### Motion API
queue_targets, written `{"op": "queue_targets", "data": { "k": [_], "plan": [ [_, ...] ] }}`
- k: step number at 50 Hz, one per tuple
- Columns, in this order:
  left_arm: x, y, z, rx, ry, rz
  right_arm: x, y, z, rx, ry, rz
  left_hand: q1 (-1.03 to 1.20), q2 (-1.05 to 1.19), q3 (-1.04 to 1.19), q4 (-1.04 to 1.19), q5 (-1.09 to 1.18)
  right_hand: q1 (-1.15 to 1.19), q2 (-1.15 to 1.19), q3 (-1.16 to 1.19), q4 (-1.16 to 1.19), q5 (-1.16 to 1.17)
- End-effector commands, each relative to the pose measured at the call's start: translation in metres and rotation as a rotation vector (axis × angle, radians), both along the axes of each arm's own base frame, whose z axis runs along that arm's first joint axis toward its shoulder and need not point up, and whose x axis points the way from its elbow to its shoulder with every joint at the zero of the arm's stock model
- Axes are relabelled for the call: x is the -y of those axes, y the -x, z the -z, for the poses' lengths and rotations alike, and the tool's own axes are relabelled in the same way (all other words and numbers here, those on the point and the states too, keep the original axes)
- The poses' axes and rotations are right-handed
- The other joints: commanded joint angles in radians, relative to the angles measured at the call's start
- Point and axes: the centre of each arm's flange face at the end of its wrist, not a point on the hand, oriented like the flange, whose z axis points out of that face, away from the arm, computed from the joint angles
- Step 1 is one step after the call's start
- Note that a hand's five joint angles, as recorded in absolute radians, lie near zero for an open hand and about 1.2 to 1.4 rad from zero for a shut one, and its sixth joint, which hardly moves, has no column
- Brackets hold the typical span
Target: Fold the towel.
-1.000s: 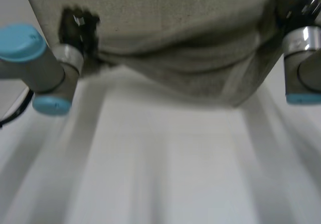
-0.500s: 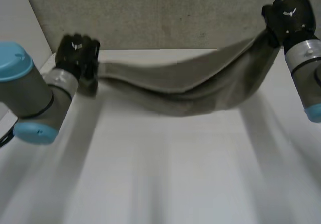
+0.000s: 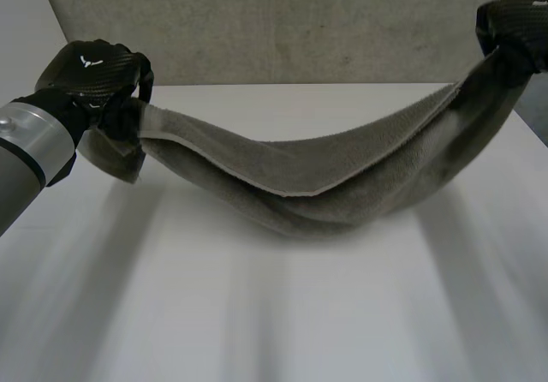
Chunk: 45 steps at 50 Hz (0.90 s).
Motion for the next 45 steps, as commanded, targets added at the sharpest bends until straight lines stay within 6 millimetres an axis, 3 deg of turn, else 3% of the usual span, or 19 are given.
{"op": "queue_targets", "data": {
  "k": [1, 5, 12, 14, 16, 17, 18, 19, 20, 21, 25, 30, 33, 34, 36, 38, 39, 44, 45],
  "plan": [
    [0.021, 0.003, 0.040, 0.022, -0.195, -0.011, 0.021, -0.011, 0.052, -0.178, -0.195, -0.036, -0.042, -0.094, -0.152, -0.120, -0.277, 0.052, 0.060, 0.050, 0.054, 0.051],
    [0.043, 0.011, 0.069, 0.055, -0.279, -0.017, 0.041, -0.019, 0.090, -0.264, -0.266, -0.048, -0.042, -0.094, -0.152, -0.120, -0.277, 0.052, 0.060, 0.050, 0.054, 0.051],
    [0.082, 0.022, 0.078, 0.044, -0.237, -0.015, 0.078, -0.036, 0.097, -0.259, -0.162, -0.019, -0.042, -0.094, -0.152, -0.120, -0.277, 0.052, 0.060, 0.050, 0.054, 0.051],
    [0.093, 0.025, 0.066, 0.025, -0.169, -0.014, 0.088, -0.041, 0.086, -0.229, -0.066, -0.009, -0.042, -0.094, -0.152, -0.120, -0.277, 0.052, 0.060, 0.050, 0.054, 0.051],
    [0.109, 0.030, 0.033, -0.049, 0.032, -0.015, 0.105, -0.052, 0.057, -0.134, 0.195, 0.019, -0.042, -0.094, -0.152, -0.120, -0.277, 0.052, 0.060, 0.050, 0.054, 0.051],
    [0.109, 0.030, 0.033, -0.049, 0.033, -0.015, 0.105, -0.052, 0.057, -0.134, 0.197, 0.019, -0.042, -0.094, -0.152, -0.120, -0.277, 0.052, 0.060, 0.050, 0.054, 0.051],
    [0.114, 0.033, 0.019, -0.086, 0.138, -0.011, 0.108, -0.053, 0.038, -0.072, 0.338, 0.044, -0.042, -0.094, -0.152, -0.120, -0.277, 0.052, 0.060, 0.050, 0.054, 0.051],
    [0.115, 0.034, 0.002, -0.131, 0.247, -0.010, 0.105, -0.048, 0.017, -0.004, 0.471, 0.084, -0.042, -0.094, -0.152, -0.120, -0.277, 0.052, 0.060, 0.050, 0.054, 0.051],
    [0.115, 0.034, 0.002, -0.131, 0.248, -0.010, 0.105, -0.048, 0.017, -0.003, 0.473, 0.084, -0.042, -0.094, -0.152, -0.120, -0.277, 0.052, 0.060, 0.050, 0.054, 0.051],
    [0.114, 0.031, -0.017, -0.183, 0.343, -0.012, 0.094, -0.043, -0.009, 0.053, 0.597, 0.115, -0.042, -0.094, -0.152, -0.120, -0.277, 0.052, 0.060, 0.050, 0.054, 0.051],
    [0.106, 0.025, -0.039, -0.281, 0.420, 0.000, 0.074, -0.036, -0.030, 0.082, 0.667, 0.144, -0.042, -0.094, -0.152, -0.120, -0.277, 0.052, 0.060, 0.050, 0.054, 0.051],
    [0.099, 0.019, -0.026, -0.302, 0.324, -0.003, 0.069, -0.040, 0.003, 0.012, 0.478, 0.099, -0.042, -0.094, -0.152, -0.120, -0.277, 0.052, 0.060, 0.050, 0.054, 0.051],
    [0.094, 0.018, 0.018, -0.241, 0.167, -0.019, 0.054, -0.048, 0.048, -0.072, 0.241, 0.009, -0.042, -0.094, -0.152, -0.120, -0.277, 0.052, 0.060, 0.050, 0.054, 0.051],
    [0.094, 0.018, 0.019, -0.241, 0.166, -0.020, 0.054, -0.049, 0.048, -0.073, 0.240, 0.009, -0.042, -0.094, -0.152, -0.120, -0.277, 0.052, 0.060, 0.050, 0.054, 0.051],
    [0.089, 0.016, 0.051, -0.178, 0.068, -0.034, 0.049, -0.052, 0.062, -0.091, 0.179, -0.020, -0.042, -0.094, -0.152, -0.120, -0.277, 0.052, 0.060, 0.050, 0.054, 0.051],
    [0.086, 0.015, 0.069, -0.136, 0.019, -0.039, 0.042, -0.052, 0.088, -0.114, 0.082, -0.049, -0.042, -0.094, -0.152, -0.120, -0.277, 0.052, 0.060, 0.050, 0.054, 0.051],
    [0.086, 0.015, 0.069, -0.136, 0.018, -0.039, 0.042, -0.052, 0.088, -0.114, 0.082, -0.049, -0.042, -0.094, -0.152, -0.120, -0.277, 0.052, 0.060, 0.050, 0.054, 0.051],
    [0.066, 0.011, 0.130, 0.073, -0.098, -0.034, 0.027, -0.046, 0.148, -0.176, -0.103, -0.067, -0.047, -0.099, -0.157, -0.125, -0.282, 0.052, 0.060, 0.050, 0.054, 0.051],
    [0.066, 0.011, 0.130, 0.074, -0.098, -0.034, 0.027, -0.046, 0.148, -0.176, -0.104, -0.067, -0.047, -0.099, -0.157, -0.125, -0.282, 0.052, 0.060, 0.050, 0.054, 0.051]
  ]
}}
